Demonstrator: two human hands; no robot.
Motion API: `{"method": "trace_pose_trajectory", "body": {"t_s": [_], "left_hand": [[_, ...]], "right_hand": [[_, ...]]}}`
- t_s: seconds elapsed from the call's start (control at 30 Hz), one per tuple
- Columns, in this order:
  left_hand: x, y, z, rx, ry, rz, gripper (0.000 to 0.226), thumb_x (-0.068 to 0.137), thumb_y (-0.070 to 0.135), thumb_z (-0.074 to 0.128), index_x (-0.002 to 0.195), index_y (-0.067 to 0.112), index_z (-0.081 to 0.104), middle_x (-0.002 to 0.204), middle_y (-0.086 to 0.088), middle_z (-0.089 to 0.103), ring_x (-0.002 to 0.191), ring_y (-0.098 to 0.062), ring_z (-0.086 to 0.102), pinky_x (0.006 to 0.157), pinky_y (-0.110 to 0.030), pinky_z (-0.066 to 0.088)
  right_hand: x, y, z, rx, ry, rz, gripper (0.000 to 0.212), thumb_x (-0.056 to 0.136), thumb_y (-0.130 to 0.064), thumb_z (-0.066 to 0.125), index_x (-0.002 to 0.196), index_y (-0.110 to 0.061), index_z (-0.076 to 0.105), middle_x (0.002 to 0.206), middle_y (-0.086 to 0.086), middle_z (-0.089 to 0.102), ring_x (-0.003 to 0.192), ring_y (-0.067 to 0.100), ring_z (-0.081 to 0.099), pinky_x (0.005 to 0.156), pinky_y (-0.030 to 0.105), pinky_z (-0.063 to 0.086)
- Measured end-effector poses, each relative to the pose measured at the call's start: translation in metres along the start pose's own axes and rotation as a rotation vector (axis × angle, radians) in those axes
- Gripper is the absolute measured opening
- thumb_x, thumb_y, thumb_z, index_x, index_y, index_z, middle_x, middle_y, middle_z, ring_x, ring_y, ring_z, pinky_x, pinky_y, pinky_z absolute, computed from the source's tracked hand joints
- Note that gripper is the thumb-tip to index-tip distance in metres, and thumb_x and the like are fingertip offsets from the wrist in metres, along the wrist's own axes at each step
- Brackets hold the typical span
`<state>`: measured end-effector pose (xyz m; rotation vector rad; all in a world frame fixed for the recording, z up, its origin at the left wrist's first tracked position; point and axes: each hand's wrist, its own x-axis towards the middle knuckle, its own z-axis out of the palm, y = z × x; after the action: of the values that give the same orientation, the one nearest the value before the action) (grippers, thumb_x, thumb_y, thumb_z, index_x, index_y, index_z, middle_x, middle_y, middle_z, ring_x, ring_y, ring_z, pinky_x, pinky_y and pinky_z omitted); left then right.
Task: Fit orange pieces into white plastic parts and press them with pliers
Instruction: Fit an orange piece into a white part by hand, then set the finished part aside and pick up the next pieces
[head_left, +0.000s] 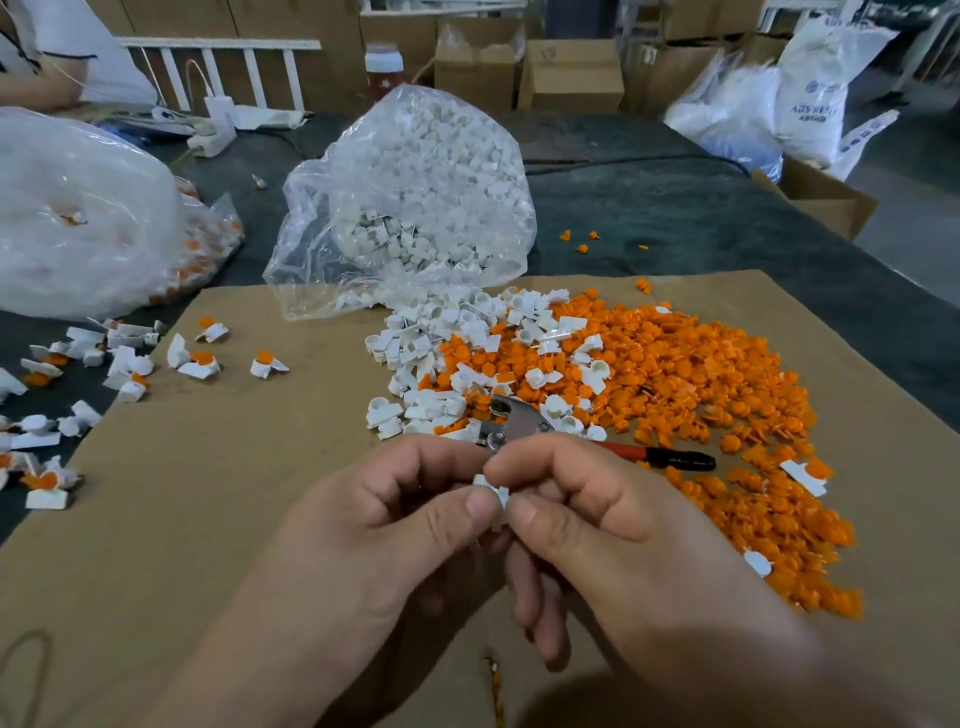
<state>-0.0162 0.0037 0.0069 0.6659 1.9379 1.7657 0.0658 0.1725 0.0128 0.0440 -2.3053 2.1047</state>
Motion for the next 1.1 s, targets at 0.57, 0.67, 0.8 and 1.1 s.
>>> {"method": "trace_pose_trajectory", "body": {"t_s": [0.57, 0.67, 0.8, 1.1], "left_hand": [[-0.001, 0.013, 0.007, -0.371, 0.021, -0.134, 0.024, 0.061, 0.031, 0.082, 0.073, 0.012, 0.073, 0.063, -0.013, 0.064, 0.040, -0.012, 0.051, 0.032, -0.018, 0.036], [0.000, 0.013, 0.008, -0.351, 0.097, -0.159, 0.010, 0.065, 0.023, 0.078, 0.068, 0.015, 0.072, 0.058, -0.008, 0.059, 0.039, -0.013, 0.049, 0.030, -0.019, 0.033], [0.000, 0.014, 0.009, -0.332, 0.148, -0.186, 0.009, 0.063, 0.015, 0.079, 0.068, 0.015, 0.071, 0.060, -0.007, 0.058, 0.041, -0.013, 0.049, 0.031, -0.020, 0.033], [0.000, 0.018, 0.007, -0.305, 0.198, -0.218, 0.009, 0.063, 0.026, 0.075, 0.067, 0.019, 0.073, 0.062, -0.006, 0.062, 0.046, -0.014, 0.055, 0.034, -0.021, 0.038]], "right_hand": [[-0.004, -0.009, 0.004, 0.044, 0.085, 0.086, 0.013, 0.094, -0.031, 0.053, 0.098, -0.040, 0.061, 0.073, 0.000, 0.067, 0.048, 0.015, 0.060, 0.045, 0.031, 0.049], [-0.007, -0.007, 0.003, -0.720, 0.207, -0.035, 0.016, 0.095, -0.043, 0.052, 0.109, -0.046, 0.045, 0.087, -0.016, 0.059, 0.075, 0.004, 0.059, 0.061, 0.020, 0.047], [-0.001, -0.010, 0.010, -1.115, 0.054, -0.073, 0.040, 0.096, -0.050, 0.045, 0.132, -0.040, 0.032, 0.121, -0.017, 0.037, 0.103, 0.008, 0.048, 0.081, 0.026, 0.043], [0.007, -0.007, 0.017, -1.331, 0.029, -0.051, 0.023, 0.103, -0.031, 0.039, 0.124, -0.027, 0.046, 0.107, -0.004, 0.041, 0.091, 0.018, 0.050, 0.068, 0.032, 0.045]]}}
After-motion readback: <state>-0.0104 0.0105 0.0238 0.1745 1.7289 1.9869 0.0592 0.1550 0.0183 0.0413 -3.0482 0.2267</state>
